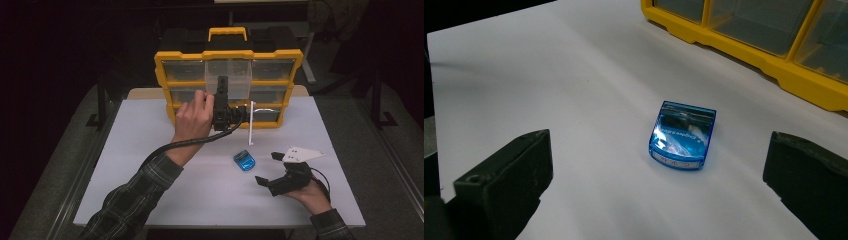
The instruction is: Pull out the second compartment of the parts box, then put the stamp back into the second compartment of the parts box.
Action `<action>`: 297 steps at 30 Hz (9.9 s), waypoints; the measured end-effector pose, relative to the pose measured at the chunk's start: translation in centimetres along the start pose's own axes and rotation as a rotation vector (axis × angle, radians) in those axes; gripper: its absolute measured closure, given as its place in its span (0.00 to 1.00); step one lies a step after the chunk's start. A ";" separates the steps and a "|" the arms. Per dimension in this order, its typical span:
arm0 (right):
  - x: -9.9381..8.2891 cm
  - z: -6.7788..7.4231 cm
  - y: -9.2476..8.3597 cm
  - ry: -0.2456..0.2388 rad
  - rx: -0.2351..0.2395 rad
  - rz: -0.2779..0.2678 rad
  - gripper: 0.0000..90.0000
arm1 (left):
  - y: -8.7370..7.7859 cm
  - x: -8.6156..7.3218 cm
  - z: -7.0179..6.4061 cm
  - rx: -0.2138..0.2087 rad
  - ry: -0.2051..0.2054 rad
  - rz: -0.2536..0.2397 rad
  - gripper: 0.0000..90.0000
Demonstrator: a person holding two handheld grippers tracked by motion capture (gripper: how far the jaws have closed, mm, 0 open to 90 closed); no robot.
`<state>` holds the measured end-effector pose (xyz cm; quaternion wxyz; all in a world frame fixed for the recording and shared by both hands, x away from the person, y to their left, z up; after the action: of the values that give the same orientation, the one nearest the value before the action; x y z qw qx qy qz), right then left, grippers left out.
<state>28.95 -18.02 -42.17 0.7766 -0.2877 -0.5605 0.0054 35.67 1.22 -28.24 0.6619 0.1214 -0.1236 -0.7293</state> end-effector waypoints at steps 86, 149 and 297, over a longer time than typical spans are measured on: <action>-0.1 0.0 0.2 -0.003 0.006 0.003 0.00 | -4.7 -1.1 -4.7 -0.098 -0.071 0.012 0.06; -0.1 0.0 0.3 -0.006 0.002 0.007 0.00 | -9.1 -3.2 -13.9 -0.290 -0.208 0.088 0.00; 4.2 -2.4 2.9 0.084 -0.050 0.137 0.00 | -14.2 -23.5 -11.8 -0.905 -1.420 0.126 0.00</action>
<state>33.50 -15.25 -40.32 0.7898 -0.3447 -0.5063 0.0323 28.64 25.75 -43.87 0.4511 -0.6500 -0.2128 -0.5733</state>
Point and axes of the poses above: each handheld gripper's, and its own axes: y roughly forward along the jaws, x roughly out of its top, z roughly to its left, the point moved 2 cm from there along y, roughly forward along the jaws, and after that the axes turned 13 degrees about x, right-handed, at the moved point
